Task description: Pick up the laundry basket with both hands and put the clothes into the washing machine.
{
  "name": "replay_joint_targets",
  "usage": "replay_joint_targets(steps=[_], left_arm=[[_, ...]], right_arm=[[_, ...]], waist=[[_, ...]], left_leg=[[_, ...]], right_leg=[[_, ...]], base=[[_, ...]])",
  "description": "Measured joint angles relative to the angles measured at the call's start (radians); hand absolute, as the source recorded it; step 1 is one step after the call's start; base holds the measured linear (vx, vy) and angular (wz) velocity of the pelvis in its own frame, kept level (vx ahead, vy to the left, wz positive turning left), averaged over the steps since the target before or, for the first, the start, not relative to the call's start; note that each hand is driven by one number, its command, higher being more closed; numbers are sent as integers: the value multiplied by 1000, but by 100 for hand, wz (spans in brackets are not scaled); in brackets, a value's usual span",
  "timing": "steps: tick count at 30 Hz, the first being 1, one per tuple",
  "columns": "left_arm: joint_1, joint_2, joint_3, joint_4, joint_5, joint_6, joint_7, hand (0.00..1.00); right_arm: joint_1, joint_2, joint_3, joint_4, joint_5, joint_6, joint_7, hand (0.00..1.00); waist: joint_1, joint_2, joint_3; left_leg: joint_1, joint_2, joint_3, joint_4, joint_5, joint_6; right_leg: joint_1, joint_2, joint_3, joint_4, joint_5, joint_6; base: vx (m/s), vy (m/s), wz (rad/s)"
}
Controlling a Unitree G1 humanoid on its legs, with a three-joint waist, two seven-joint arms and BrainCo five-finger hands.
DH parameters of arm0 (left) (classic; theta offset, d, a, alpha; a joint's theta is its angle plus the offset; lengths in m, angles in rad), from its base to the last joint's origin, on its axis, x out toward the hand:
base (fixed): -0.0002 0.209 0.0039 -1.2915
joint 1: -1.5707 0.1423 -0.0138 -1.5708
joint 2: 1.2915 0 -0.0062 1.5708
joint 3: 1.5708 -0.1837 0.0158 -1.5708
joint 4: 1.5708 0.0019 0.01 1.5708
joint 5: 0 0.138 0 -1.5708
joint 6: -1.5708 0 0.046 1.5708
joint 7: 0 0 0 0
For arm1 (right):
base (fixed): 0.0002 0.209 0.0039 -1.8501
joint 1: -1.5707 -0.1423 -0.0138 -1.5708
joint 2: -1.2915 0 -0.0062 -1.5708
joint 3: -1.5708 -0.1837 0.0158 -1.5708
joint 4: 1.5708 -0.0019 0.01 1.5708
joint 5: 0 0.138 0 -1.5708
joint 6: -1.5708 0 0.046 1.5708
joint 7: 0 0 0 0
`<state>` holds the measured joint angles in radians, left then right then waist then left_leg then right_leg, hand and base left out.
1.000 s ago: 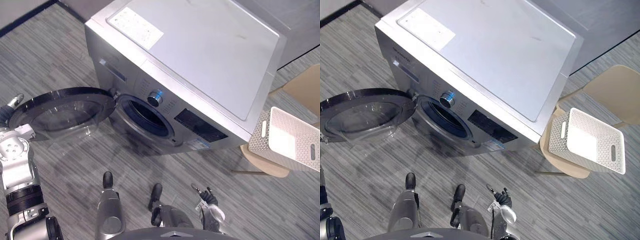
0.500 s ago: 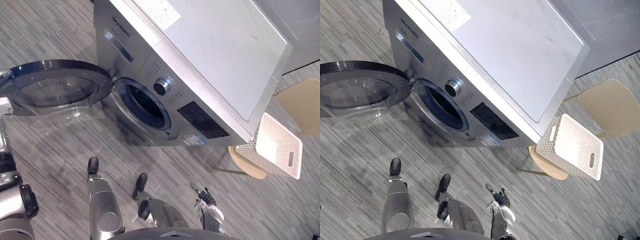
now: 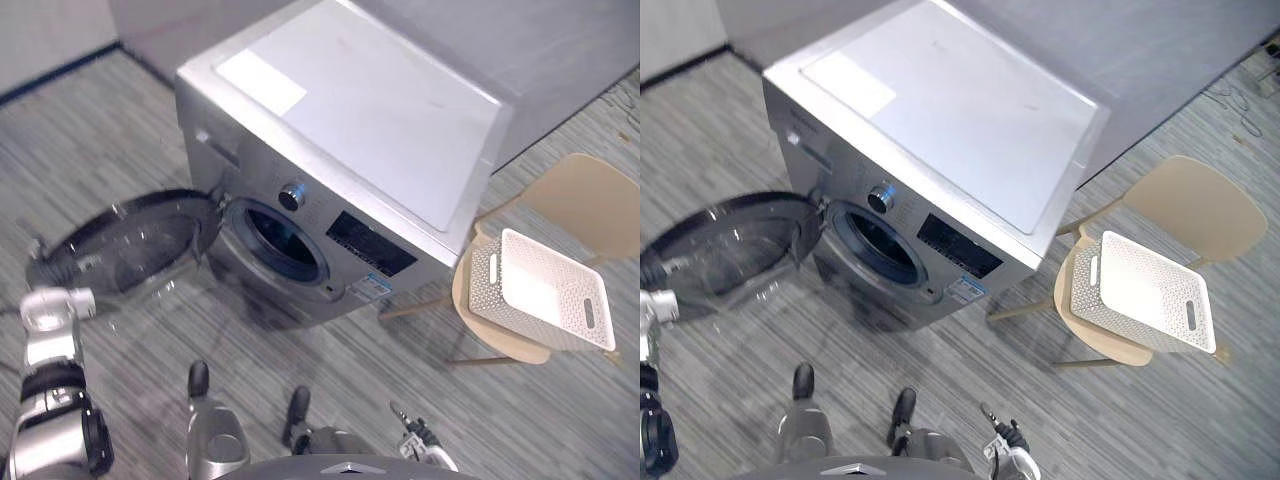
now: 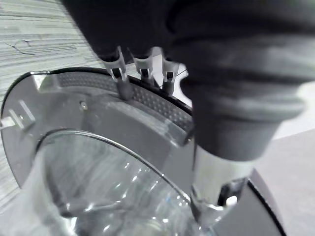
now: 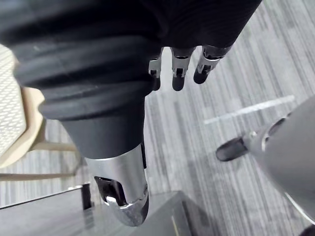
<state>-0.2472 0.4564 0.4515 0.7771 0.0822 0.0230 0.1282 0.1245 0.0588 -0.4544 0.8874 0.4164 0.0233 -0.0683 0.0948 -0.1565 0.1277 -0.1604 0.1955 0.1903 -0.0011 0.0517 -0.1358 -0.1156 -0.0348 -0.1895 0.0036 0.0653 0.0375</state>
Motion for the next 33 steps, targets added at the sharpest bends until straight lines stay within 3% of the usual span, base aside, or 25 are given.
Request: replay_joint_targets(steps=[3, 5, 6, 7, 8, 9, 11, 12, 16, 18, 21, 25, 29, 33], left_arm=[[98, -68, -121, 10, 23, -8, -2, 0], [141, -113, -220, 31, 29, -7, -3, 0], [160, -142, -289, 48, 27, 2, -6, 0], [187, -160, -393, 50, 18, 7, -39, 0], [195, -164, -444, 46, 18, 10, -52, 0], [204, -170, -497, 36, 14, 10, -60, 0], [240, -191, -645, -54, -31, 1, -95, 0], [249, -193, -745, -87, -61, 5, -127, 0], [209, -287, -1008, -231, -155, -5, -232, 0], [153, -332, -1027, -260, -172, -15, -245, 0], [47, -340, -1017, -256, -210, -36, -235, 0], [-50, -340, -882, -182, -234, -52, -164, 0], [-82, -342, -757, -58, -234, -60, -87, 0], [-45, -339, -650, 33, -211, -54, -55, 0]], right_arm=[[4, -18, 0, 40, -35, 6, 0, 0], [9, -26, 1, 48, -53, 5, 0, 0], [11, -33, 6, 52, -62, 1, 1, 0], [22, -35, 15, 57, -64, 2, 1, 0], [22, -29, 22, 59, -66, 2, 1, 0], [19, -24, 23, 65, -68, 2, 2, 0], [2, -19, 20, 74, -67, 2, 1, 0], [14, -17, 21, 74, -67, 1, 1, 0], [12, -30, 24, 70, -59, -22, -1, 0], [26, -30, 28, 68, -60, -22, -1, 0], [55, -33, 28, 60, -60, -25, -5, 0], [110, -40, 22, 59, -61, -27, -7, 0], [140, -40, 20, 59, -61, -27, -9, 0], [140, -37, 1, 63, -61, -27, -12, 0]], waist=[[-22, 37, -23], [-37, 43, -41], [-48, 50, -41], [-59, 64, -58], [-66, 75, -73], [-77, 84, -79], [-101, 70, -82], [-112, 37, -104], [-162, 64, -121], [-186, 73, -126], [-221, 96, -130], [-262, 115, -126], [-283, 118, -127], [-278, 123, -126]], left_leg=[[61, -42, -5, -85, 18, 7], [64, -89, -4, -46, 13, 16], [74, -120, -4, 39, -5, 38], [127, -137, -5, -50, -22, 72], [130, -139, 1, -84, -22, 70], [107, -133, 1, -87, -21, 69], [92, -142, 1, -87, -18, 68], [99, -175, 5, -87, -17, 69], [127, -197, 57, -87, -12, 78], [133, -197, 93, -87, -13, 80], [136, -191, 159, -87, -15, 84], [164, -174, 243, -87, -18, 88], [184, -154, 285, -87, -24, 96], [200, -146, 286, -87, -28, 91]], right_leg=[[-10, -36, 9, 46, -45, 14], [-11, -89, 9, 50, -49, 23], [9, -106, 18, 30, -46, 33], [24, -102, 25, -15, -50, 57], [23, -100, 31, -38, -66, 81], [24, -90, 34, -45, -63, 80], [3, -83, 47, 43, -57, 62], [22, -91, 66, 55, -77, 58], [7, -103, 145, 64, -86, 71], [4, -97, 185, 40, -81, 63], [-8, -87, 238, -2, -59, 30], [7, -66, 294, -49, -24, -21], [12, -49, 299, -60, -19, -29], [15, -41, 292, -56, -2, -16]], base=[[-84, 78, 10], [-52, 135, 17], [74, 202, 0], [56, 190, -3], [7, 159, -5], [-79, 80, 0], [-53, 102, 6], [17, 73, 1], [-12, 99, -45], [-2, 61, -58], [-3, 47, -79], [15, 2, -73], [45, -43, -41], [108, -50, -3]])
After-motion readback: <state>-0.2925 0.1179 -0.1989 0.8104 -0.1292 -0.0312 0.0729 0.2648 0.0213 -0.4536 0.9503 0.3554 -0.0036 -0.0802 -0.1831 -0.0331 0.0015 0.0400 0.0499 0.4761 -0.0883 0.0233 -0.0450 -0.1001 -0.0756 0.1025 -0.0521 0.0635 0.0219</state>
